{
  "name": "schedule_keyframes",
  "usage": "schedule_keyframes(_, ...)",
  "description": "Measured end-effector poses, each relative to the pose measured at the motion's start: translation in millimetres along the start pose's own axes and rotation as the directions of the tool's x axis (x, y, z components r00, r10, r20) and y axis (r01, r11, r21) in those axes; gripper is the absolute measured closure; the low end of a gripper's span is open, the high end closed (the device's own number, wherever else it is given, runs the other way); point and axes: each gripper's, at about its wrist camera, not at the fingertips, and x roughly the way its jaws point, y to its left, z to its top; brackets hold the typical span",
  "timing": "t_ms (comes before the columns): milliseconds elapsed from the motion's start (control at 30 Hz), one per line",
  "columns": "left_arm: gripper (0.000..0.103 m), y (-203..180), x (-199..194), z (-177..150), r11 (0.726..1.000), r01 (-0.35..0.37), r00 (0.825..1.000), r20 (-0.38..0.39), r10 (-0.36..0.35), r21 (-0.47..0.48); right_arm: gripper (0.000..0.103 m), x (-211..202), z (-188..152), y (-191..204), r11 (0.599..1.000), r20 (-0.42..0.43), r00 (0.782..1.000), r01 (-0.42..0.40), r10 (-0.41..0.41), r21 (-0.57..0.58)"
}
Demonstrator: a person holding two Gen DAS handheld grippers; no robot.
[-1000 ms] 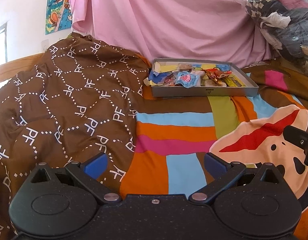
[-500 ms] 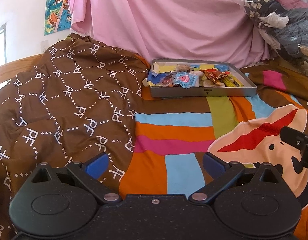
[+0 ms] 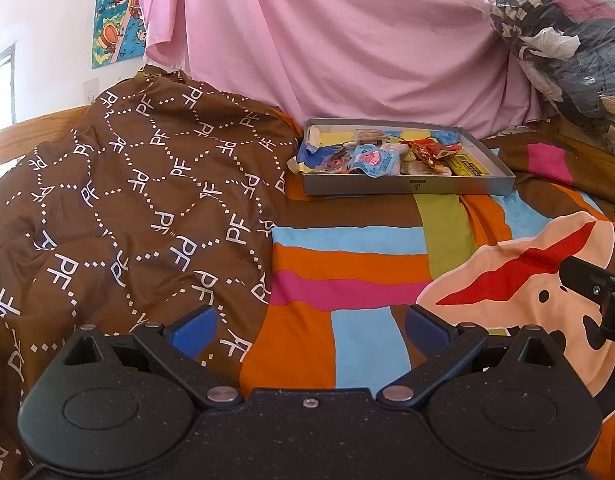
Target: Organize snacks
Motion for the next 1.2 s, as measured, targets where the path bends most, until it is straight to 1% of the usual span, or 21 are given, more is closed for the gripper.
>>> schedule_keyframes(267, 0.003, 1.2, 0.1, -0.2, 1.0, -0.004, 1.0, -0.001, 0.004, -0.008, 0.0, -1.3, 0.1, 2.0, 1.0, 0.01, 1.0, -0.003, 0.004, -0.017)
schedule_keyframes(533, 0.004, 5.0, 0.6, 2.4, 0.999, 0.018, 1.0, -0.02, -0.019, -0.031, 0.0, -1.7, 0.5, 3.0, 0.999, 0.018, 1.0, 0.003, -0.002, -0.034)
schedule_keyframes(1200, 0.004, 5.6, 1.4, 2.7, 0.999, 0.013, 1.0, -0.026, -0.014, -0.039, 0.0, -2.8, 0.7, 3.3, 0.999, 0.027, 1.0, 0.001, 0.0, -0.042)
